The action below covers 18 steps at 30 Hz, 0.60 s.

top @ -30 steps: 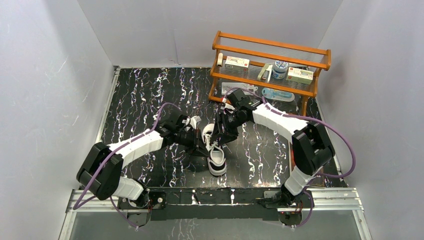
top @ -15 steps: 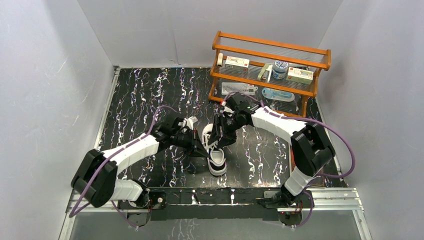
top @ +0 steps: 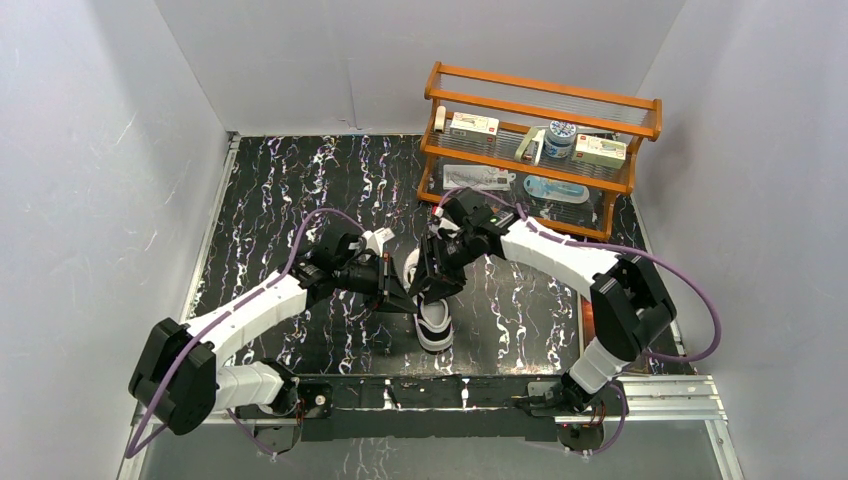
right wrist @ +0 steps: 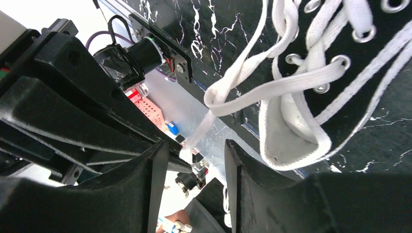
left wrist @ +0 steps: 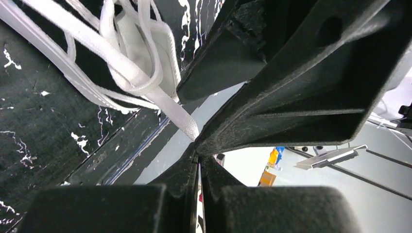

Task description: Tie the shoes

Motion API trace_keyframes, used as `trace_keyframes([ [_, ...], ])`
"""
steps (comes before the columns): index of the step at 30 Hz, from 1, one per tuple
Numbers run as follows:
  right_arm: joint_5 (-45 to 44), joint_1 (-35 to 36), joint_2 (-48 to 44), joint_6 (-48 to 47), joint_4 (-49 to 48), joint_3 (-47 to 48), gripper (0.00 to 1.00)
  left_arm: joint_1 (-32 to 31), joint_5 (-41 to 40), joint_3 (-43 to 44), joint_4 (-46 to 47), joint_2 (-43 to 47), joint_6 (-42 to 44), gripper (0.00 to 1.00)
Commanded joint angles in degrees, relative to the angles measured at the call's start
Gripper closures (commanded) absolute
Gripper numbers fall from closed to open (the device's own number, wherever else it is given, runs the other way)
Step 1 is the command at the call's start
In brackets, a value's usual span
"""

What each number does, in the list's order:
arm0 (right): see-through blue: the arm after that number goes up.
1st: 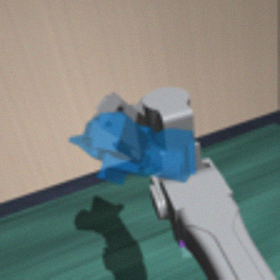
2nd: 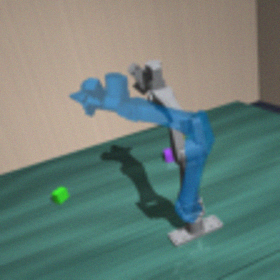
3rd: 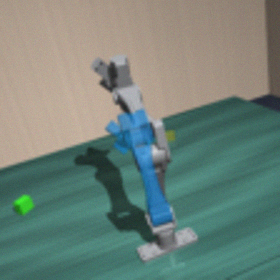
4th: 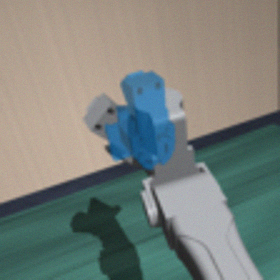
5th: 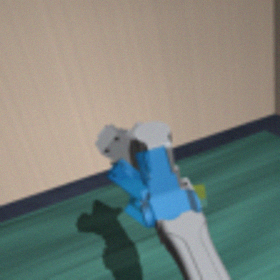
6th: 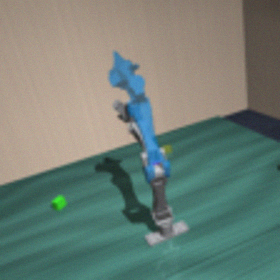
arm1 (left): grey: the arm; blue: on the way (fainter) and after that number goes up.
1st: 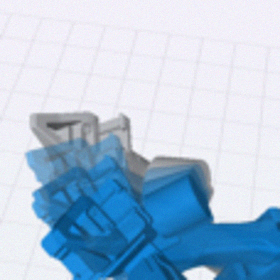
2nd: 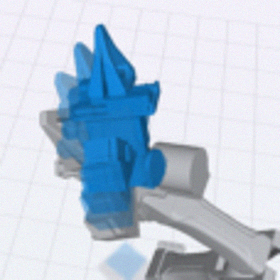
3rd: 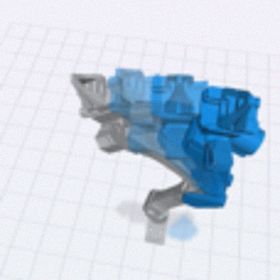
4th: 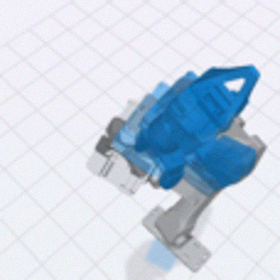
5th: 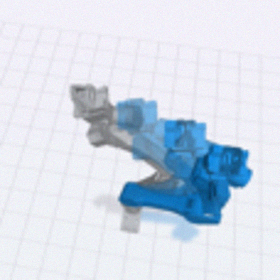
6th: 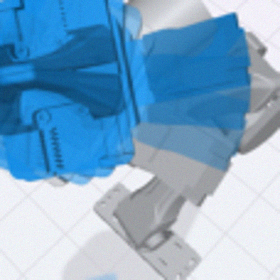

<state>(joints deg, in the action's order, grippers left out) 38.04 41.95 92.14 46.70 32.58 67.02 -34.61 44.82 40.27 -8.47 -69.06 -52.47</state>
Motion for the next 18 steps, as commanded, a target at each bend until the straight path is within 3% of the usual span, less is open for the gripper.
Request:
trace_keyframes([
  [1, 0.6, 2.75, 2.29, 3.72, 0.61, 4.82, 0.48, 0.33, 3.43, 3.57, -0.46, -0.68, 1.46, 1.0],
  [8, -0.09, 3.52, 0.99, 5.04, 2.13, 3.54, 0.64, 0.33, 3.48, 5.41, 1.76, -1.14, 1.67, 1.0],
  [18, -3.7, 1.7, -0.8, 6.71, 3.1, 2.45, 0.55, 0.33, 4.65, 5.35, 3.03, -0.39, 2.19, 1.0],
])
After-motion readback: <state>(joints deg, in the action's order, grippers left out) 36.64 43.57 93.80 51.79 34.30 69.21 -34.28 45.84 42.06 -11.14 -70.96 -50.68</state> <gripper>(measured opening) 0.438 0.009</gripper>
